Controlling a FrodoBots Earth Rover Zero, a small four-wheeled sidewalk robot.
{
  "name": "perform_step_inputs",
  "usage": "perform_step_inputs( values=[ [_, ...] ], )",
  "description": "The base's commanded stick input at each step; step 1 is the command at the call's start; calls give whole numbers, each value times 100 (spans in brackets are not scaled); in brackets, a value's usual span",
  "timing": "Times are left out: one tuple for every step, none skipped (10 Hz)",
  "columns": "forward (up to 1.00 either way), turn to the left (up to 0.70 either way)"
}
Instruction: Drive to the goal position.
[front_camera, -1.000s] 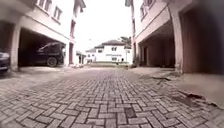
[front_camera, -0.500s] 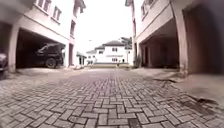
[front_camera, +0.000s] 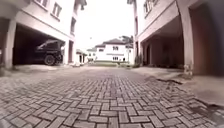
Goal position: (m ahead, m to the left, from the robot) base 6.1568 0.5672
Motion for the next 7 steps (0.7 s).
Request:
perform_step_inputs(
  values=[
    [50, 0],
    [50, 0],
    [50, -36],
    [50, -48],
    [50, -26],
    [50, -3],
    [50, 0]
  ],
)
